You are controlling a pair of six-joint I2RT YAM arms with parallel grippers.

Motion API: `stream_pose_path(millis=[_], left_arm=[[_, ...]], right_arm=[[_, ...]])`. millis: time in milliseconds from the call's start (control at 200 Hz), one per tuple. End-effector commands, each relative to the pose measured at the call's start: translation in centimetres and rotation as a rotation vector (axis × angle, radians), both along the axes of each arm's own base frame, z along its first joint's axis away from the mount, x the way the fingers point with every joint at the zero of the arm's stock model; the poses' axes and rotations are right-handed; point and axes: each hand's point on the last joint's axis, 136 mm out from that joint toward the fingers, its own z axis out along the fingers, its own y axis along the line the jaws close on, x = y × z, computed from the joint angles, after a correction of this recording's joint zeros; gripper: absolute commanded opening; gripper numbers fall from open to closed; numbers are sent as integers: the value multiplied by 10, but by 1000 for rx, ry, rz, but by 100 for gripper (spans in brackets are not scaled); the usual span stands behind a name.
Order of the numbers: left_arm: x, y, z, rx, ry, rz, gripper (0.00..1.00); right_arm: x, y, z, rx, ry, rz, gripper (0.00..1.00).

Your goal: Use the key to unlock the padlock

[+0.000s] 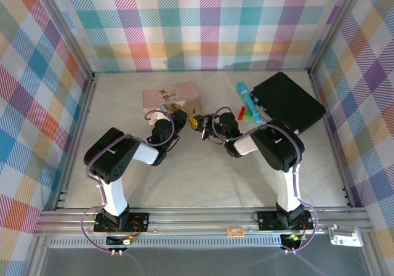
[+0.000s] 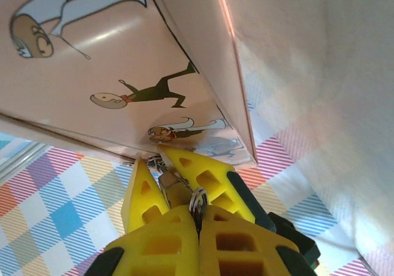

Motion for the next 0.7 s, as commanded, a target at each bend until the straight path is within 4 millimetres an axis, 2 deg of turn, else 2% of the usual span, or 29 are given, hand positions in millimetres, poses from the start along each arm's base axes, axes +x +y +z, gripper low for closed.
stream_pose_path(millis=[0,85,215,255,475,580,600,695], left_arm=[[-48,-49,-32,91,138,-302,0],[-47,-51,-33,84,150,-312,0],[-46,-51,-31,96,169,-310,0],[-46,-50,-32,104,178,-304,0],[-45,-45,-40,172,234,-290,0],[-47,-44,-45,192,256,-289,0],[-48,-44,-46,198,260,-292,0],[-50,-41,-52,232,289,-294,0]], right_arm=[[8,-8,99,288,-146,6,0],[9,-11,97,252,-183,29,1],[4,-10,84,162,-220,66,26],[2,-12,77,121,-225,77,31],[-8,-43,41,-177,-311,136,40],[-23,-55,28,-359,-353,221,44],[-27,-58,19,-408,-336,245,45],[-40,-74,9,-599,-360,319,48]])
